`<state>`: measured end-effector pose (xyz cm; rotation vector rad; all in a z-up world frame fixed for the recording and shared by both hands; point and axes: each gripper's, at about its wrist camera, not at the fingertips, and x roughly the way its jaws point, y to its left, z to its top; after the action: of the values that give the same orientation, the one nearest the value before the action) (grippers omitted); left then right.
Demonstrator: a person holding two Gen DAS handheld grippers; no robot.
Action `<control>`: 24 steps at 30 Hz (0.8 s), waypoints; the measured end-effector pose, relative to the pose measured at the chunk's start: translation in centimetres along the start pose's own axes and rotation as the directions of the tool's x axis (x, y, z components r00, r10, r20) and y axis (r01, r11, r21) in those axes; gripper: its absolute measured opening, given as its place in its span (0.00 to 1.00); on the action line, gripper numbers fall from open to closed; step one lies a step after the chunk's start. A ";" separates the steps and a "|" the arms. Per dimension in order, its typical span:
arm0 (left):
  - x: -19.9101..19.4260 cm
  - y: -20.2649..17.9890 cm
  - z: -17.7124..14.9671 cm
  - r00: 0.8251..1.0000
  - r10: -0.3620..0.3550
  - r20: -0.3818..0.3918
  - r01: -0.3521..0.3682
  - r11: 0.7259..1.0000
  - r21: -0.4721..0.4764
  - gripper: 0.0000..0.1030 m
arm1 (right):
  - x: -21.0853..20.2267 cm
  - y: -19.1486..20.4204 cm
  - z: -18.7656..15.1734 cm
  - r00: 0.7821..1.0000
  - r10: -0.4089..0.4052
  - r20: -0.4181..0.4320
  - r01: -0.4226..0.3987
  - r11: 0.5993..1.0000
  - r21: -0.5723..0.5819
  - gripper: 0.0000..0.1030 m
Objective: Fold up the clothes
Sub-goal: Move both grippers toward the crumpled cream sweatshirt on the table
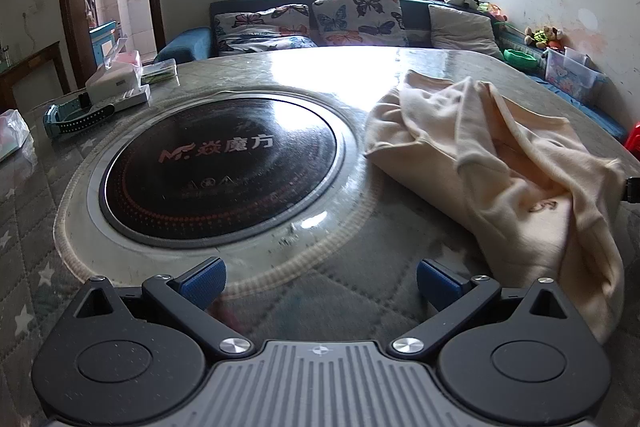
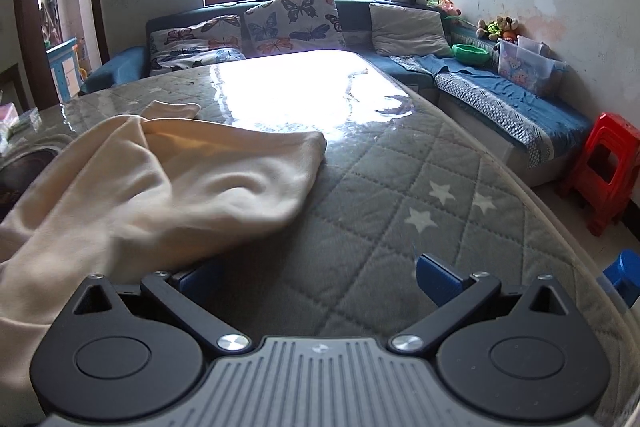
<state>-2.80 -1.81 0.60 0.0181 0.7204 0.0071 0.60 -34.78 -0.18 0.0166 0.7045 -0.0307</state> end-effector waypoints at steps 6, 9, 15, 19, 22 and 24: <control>-1.3 -0.8 -0.6 1.000 -0.009 0.005 0.009 1.000 0.028 1.00 | -2.5 0.1 -1.0 1.000 0.016 0.022 -0.016 1.000 -0.009 1.00; -2.0 -1.2 -0.8 1.000 -0.013 0.008 0.013 0.999 0.037 1.00 | -3.7 0.6 -1.5 0.999 0.034 0.028 -0.034 0.999 -0.001 1.00; -3.2 -2.0 -1.1 1.000 -0.017 0.020 0.016 0.998 0.065 1.00 | -5.6 1.2 -2.5 0.997 0.061 0.046 -0.061 0.998 -0.007 1.00; -3.8 -2.7 -1.3 1.000 -0.014 0.028 0.011 0.996 0.089 1.00 | -6.6 1.6 -3.1 0.996 0.069 0.063 -0.068 0.998 -0.012 1.00; -4.2 -3.1 -1.5 0.999 -0.016 0.031 0.013 0.995 0.102 1.00 | -7.1 1.9 -3.4 0.994 0.088 0.062 -0.087 0.996 -0.013 1.00; -4.4 -3.3 -1.6 0.999 -0.017 0.032 0.014 0.994 0.106 1.00 | -7.5 2.1 -3.6 0.992 0.106 0.063 -0.106 0.994 -0.007 1.00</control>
<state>-7.14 -5.11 2.24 0.1138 0.6875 -0.0461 -7.40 -32.41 1.91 0.0490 0.6392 0.0717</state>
